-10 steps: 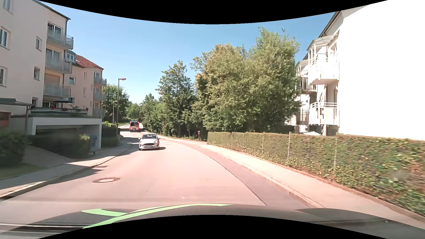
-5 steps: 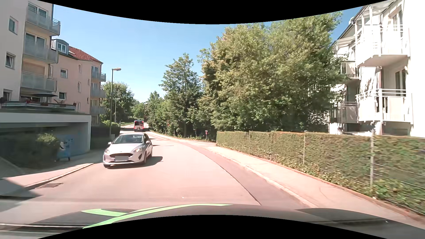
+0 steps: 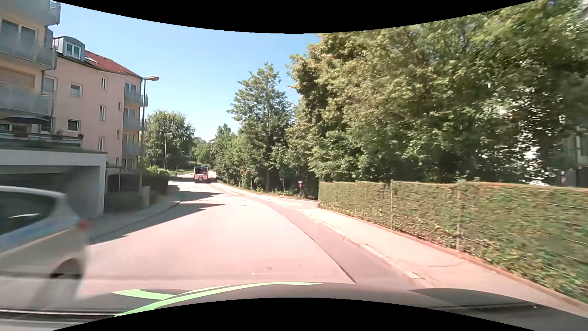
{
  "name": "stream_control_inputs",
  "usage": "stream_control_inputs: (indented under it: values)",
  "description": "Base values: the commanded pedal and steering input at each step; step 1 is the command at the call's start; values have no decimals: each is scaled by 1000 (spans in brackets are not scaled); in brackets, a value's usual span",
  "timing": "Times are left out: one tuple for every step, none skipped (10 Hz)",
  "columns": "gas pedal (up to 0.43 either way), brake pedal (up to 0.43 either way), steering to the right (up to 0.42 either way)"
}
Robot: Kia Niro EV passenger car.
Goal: Follow the waypoints while adhering to traffic rules and regulations
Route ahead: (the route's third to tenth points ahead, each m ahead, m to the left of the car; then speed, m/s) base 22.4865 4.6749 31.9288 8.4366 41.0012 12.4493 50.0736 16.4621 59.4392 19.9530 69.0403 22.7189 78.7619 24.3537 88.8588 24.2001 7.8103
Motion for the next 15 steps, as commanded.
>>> stream_control_inputs:
  values:
    - [28, 0, -74]
    - [28, 0, -74]
    - [28, 0, -74]
    - [28, 0, -74]
    - [28, 0, -75]
    - [28, 0, -75]
    - [28, 0, -75]
    - [28, 0, -75]
    - [28, 0, -76]
    - [28, 0, -77]
    - [28, 0, -77]
    - [28, 0, -77]
    - [28, 0, -76]
    - [28, 0, -76]
    - [20, 0, -74]
